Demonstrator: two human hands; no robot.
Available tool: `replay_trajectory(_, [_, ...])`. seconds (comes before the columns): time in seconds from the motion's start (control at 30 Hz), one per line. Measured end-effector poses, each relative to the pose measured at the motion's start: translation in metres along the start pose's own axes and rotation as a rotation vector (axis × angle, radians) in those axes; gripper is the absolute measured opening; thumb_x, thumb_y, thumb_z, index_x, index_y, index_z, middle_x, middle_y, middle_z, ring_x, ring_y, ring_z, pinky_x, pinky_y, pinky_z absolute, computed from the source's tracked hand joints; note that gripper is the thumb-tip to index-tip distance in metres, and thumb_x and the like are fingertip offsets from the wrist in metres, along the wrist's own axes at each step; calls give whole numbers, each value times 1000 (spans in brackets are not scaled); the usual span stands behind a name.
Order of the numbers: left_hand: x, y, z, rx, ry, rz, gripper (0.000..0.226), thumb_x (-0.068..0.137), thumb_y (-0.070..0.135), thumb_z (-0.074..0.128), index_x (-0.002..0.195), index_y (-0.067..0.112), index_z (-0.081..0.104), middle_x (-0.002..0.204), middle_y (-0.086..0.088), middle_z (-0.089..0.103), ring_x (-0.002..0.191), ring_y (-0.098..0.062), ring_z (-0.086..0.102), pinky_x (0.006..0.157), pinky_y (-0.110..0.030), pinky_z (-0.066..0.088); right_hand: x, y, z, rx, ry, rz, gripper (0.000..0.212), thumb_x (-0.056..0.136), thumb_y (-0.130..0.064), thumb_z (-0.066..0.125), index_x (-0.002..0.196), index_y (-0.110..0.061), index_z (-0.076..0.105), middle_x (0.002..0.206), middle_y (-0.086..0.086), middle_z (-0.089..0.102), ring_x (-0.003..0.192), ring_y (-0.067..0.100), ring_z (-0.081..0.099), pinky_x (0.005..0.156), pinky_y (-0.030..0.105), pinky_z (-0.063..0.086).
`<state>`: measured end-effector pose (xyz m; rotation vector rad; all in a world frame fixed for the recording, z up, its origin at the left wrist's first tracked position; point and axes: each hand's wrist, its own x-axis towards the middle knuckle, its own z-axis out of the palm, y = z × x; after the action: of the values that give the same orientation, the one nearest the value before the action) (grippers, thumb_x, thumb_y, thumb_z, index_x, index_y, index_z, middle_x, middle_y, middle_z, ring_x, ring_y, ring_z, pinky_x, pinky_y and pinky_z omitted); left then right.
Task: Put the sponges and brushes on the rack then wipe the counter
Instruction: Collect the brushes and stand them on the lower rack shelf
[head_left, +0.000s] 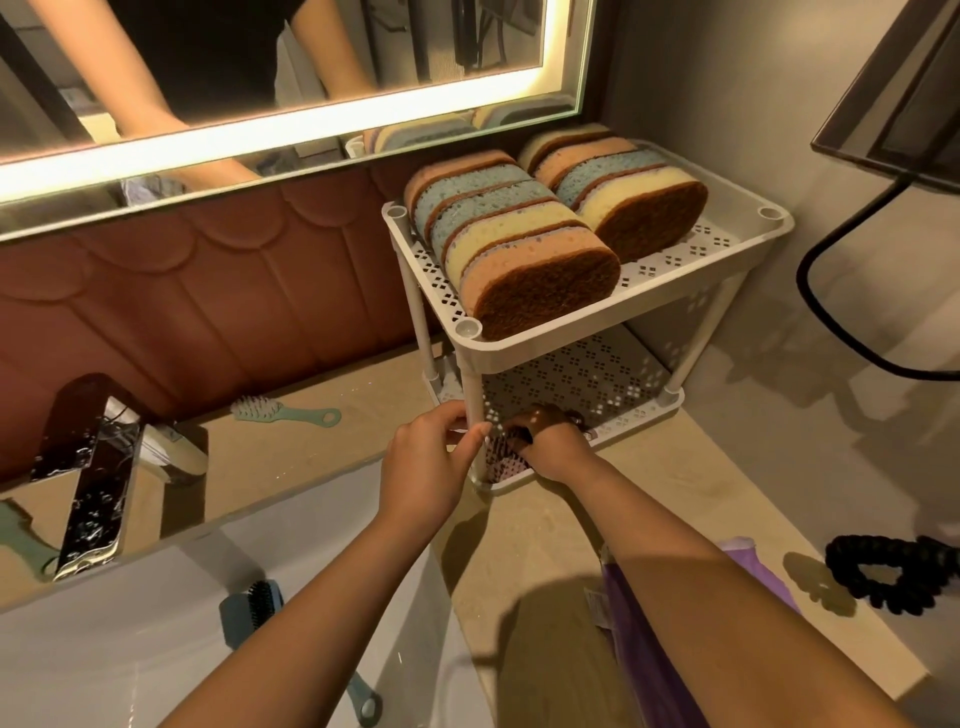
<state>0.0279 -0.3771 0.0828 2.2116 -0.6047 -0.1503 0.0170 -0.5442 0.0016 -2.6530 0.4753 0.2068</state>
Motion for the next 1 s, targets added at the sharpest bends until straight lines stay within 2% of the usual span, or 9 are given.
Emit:
replay_trajectory(0.3, [1,-1,-1,-14,5,6,19,88,26,62,105,22,69,95,7,72,86,-6,65,78,-32,55,9,-1,-2,46,-19,26,27,94,-25,50,115,-21,66,126,11,55,117,30,49,98,41,44])
replay_trajectory(0.53, [1,-3,0,-13,19,17,19,88,27,62,105,23,69,95,7,73,85,-6,65,77,-30,55,7,1,-1,21,-2,-14,26,94,-20,50,112,-21,68,124,11,57,111,30,54,94,36,47])
replay_trajectory(0.73, [1,-2,0,-24,18,25,20,88,27,61,106,22,69,96,6,72,85,-6,65,77,-30,55,5,3,0,34,-2,-24,27,92,-18,50,113,-23,67,124,11,55,113,31,51,95,41,47])
replay_trajectory(0.9, [-6,-5,1,-95,-36,-24,25,87,25,63,111,20,59,103,7,67,94,-9,62,84,-35,53,-8,1,-4,123,64,-7,34,87,-20,58,121,-27,62,115,9,65,103,28,60,86,36,52])
replay_trajectory(1.0, [-18,-12,-4,-99,-94,-77,37,86,26,64,120,17,51,111,6,57,104,-12,55,88,-29,47,-25,-3,-10,185,54,38,28,89,-28,58,112,-15,65,101,10,68,94,26,62,83,39,53])
